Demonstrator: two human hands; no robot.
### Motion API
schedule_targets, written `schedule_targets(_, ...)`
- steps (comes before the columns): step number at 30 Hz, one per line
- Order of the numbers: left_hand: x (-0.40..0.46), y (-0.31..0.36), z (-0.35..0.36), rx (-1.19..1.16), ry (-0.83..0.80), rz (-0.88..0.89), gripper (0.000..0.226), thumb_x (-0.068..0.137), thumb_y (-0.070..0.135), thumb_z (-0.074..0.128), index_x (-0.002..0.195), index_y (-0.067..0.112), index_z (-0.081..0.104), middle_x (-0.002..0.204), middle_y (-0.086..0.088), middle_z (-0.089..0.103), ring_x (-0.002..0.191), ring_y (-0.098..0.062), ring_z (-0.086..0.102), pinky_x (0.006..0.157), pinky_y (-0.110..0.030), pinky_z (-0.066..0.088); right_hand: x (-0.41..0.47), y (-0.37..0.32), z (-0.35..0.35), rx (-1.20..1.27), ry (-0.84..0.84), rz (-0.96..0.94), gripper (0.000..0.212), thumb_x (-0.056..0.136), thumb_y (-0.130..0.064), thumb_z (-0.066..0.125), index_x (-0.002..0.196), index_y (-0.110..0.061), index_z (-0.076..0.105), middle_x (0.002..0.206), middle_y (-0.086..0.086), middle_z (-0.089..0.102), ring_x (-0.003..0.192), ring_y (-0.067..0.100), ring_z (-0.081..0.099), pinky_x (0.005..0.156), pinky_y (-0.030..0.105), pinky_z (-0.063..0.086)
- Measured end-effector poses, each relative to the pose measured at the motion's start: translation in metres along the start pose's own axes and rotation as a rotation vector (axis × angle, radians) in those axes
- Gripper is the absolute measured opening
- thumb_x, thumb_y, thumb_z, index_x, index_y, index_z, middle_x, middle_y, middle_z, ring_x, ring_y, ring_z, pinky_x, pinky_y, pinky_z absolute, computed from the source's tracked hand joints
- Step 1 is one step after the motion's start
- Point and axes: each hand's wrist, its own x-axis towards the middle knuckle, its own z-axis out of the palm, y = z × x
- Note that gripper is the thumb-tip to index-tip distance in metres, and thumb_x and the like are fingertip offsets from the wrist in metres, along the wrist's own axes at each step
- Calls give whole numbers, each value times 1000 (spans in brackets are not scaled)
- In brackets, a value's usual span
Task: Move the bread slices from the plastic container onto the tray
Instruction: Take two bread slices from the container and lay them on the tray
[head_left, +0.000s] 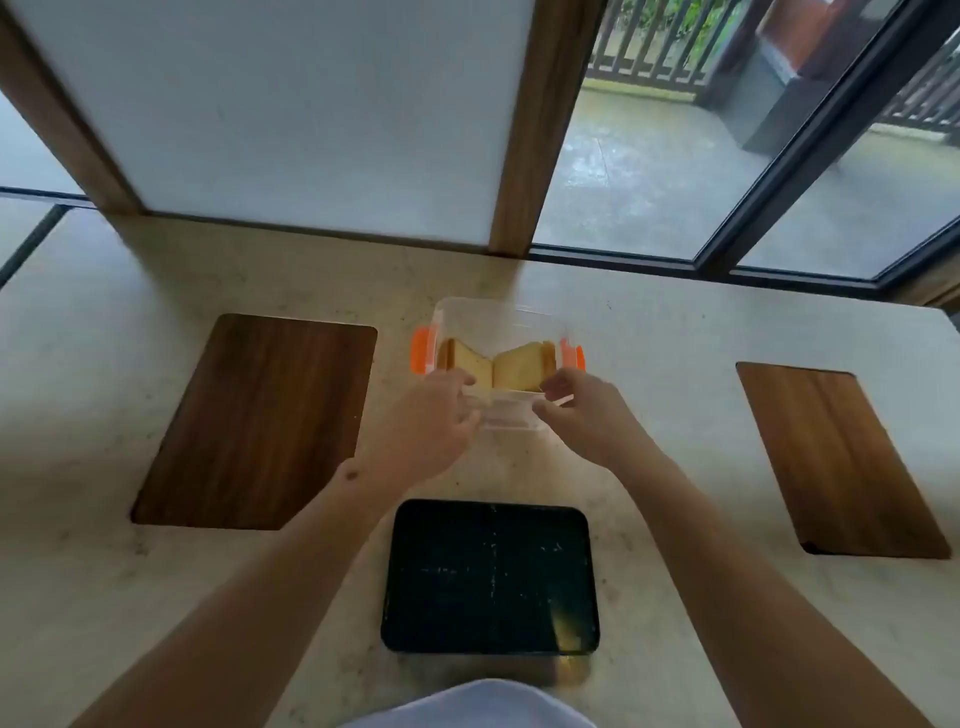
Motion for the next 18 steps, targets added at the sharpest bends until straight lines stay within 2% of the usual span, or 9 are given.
schedule_targets(2, 39, 3, 4, 130, 11, 20, 40, 91, 20, 61, 130, 14, 54, 121, -5, 61, 98, -18, 62, 87, -36, 55, 30, 3, -2, -98, 14, -11, 34, 89, -25, 63, 120, -11, 63, 115, 2, 67, 99, 18, 61, 82, 28, 46)
schedule_targets(5, 97, -1, 16, 385, -26, 51, 33, 90, 16, 58, 123, 14, 58, 122, -7, 63, 103, -23, 62, 86, -40, 55, 83, 8, 4, -356, -8, -23, 39, 87, -24, 62, 124, -13, 60, 124, 7, 59, 113, 26, 55, 86, 39, 51)
schedule_targets(7, 122, -10, 30, 605, -118, 95, 29, 90, 16, 56, 119, 16, 58, 119, -8, 63, 105, -25, 61, 84, -37, 52, 113, 9, 13, -535, -84, -52, 41, 85, -19, 60, 126, -14, 58, 127, 8, 55, 119, 29, 48, 84, 40, 50)
schedule_targets(10, 146, -24, 42, 864, -320, 119, 31, 89, 23, 57, 121, 21, 56, 114, -9, 60, 107, -30, 56, 85, -43, 43, 145, 12, 25, -775, -225, -93, 44, 81, -12, 54, 125, -16, 58, 125, 8, 57, 119, 29, 49, 85, 39, 44)
schedule_targets(13, 163, -38, 51, 981, -406, 66, 33, 85, 34, 56, 118, 28, 59, 114, -4, 60, 110, -29, 53, 95, -50, 37, 163, 20, 40, -993, -320, -143, 43, 84, -16, 51, 126, -19, 58, 123, 7, 58, 116, 28, 51, 94, 44, 39)
schedule_targets(18, 181, -42, 59, 1064, -406, 71, 27, 89, 32, 48, 112, 29, 64, 113, -2, 62, 109, -28, 54, 92, -46, 38, 175, 23, 53, -1161, -354, -108, 43, 86, -29, 49, 128, -23, 54, 128, 7, 55, 122, 29, 46, 103, 51, 27)
